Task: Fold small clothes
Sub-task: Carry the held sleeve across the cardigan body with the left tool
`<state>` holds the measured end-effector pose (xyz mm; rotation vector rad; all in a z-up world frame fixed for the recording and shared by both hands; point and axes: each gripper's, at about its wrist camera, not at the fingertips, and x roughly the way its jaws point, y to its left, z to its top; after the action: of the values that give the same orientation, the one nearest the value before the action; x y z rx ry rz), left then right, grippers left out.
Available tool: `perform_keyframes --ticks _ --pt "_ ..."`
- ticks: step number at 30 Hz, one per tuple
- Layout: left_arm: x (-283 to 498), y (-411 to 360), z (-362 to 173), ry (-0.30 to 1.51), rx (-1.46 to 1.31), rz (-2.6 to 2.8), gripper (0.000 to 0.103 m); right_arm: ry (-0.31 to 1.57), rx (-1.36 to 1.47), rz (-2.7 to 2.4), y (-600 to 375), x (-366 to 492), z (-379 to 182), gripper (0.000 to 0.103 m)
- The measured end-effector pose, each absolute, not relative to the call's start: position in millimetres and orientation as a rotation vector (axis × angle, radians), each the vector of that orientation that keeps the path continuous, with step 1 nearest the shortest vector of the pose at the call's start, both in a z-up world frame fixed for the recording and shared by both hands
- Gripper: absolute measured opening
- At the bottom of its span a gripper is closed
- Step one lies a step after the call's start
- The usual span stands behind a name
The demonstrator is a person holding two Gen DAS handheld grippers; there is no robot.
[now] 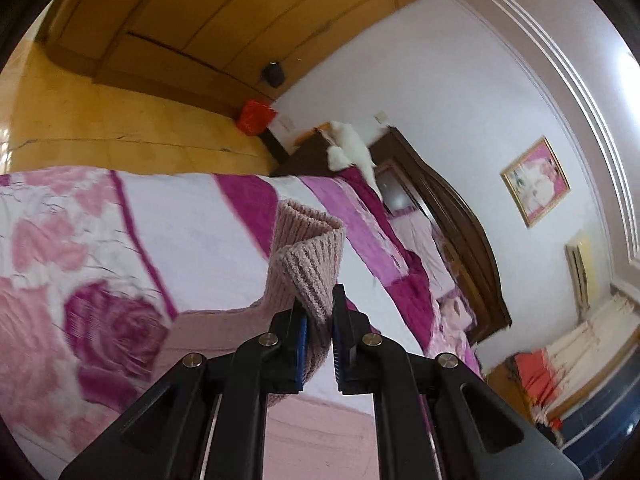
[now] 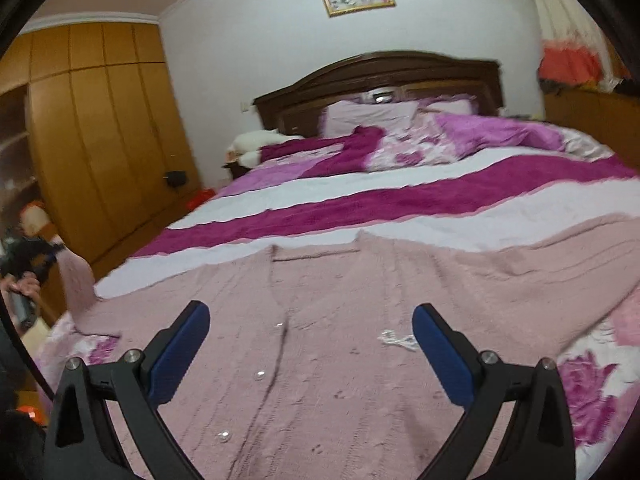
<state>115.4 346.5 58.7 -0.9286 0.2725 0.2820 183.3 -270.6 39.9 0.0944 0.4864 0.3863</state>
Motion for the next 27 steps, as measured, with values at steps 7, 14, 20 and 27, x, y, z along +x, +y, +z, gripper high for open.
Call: perform_keyframes --ticks 7,14,20,27 --pt "158.6 280.6 60.2 0.343 -0.877 0.208 0.0 0.456 0.033 0.315 -271.0 180.9 44.4 0.103" --pt "176.8 223.1 65.7 0.412 -0.813 0.146 0.0 0.605 0.002 0.061 -299.3 213.7 22.3 0.103" --pt "198.3 165.0 72.8 0.441 -0.699 0.083 0.0 0.625 0.023 0.047 -309.8 220.9 22.9 0.103" --pt "228.5 91.7 53.7 0.524 -0.64 0.003 0.0 0.907 0.038 -0.051 -334.2 255.7 -23.2 0.103"
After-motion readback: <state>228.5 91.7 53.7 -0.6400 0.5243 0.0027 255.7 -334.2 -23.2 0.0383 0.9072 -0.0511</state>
